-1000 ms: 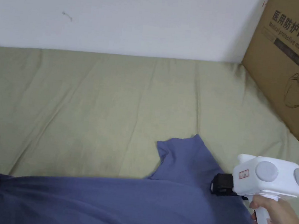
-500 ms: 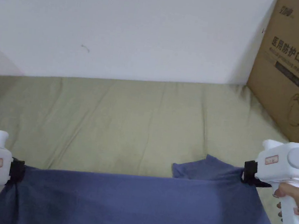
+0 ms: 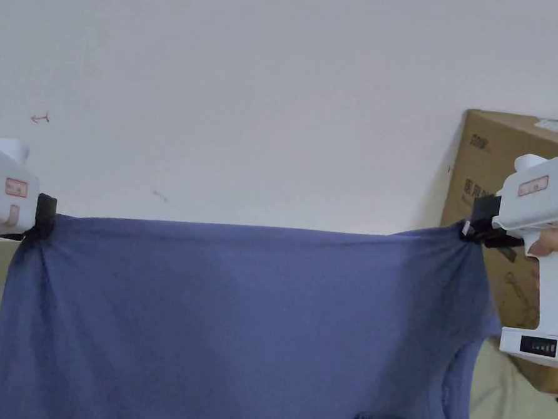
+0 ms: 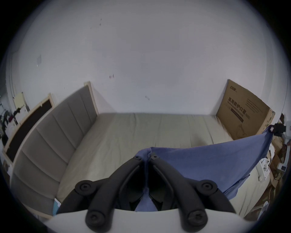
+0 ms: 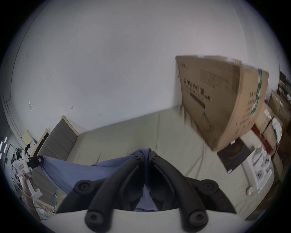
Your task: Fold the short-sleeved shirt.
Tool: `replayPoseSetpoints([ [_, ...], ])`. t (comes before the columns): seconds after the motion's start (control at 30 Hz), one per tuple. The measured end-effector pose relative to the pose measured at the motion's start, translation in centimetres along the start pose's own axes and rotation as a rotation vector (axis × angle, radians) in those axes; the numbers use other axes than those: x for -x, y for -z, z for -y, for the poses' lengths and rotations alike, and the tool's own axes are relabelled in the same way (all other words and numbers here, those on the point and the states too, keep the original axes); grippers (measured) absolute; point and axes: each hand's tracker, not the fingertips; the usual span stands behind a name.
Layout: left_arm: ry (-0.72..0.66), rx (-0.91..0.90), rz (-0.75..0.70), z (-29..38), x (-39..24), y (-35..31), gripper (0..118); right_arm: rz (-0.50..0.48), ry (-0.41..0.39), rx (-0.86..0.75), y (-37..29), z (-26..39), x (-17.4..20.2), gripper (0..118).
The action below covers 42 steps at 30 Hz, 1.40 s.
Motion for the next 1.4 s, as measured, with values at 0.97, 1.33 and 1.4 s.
replayPoseSetpoints([
  [0.97, 0.067, -0.162, -0.165, -10.8, -1.8, 8.2, 3, 0.062, -0.040, -0.097, 3.6, -11.5, 6.1, 5],
  [1.33, 0.071, 0.367, -0.122, 14.1, -2.1, 26.9, 3, 0.163, -0.040, 0.428, 25.2, 11.5, -0.9, 5],
  [1.4, 0.095, 0.408, -0.128, 17.2, -1.9, 27.7, 3, 0.164, -0.029, 0.480, 26.6, 15.0, -1.8, 5],
])
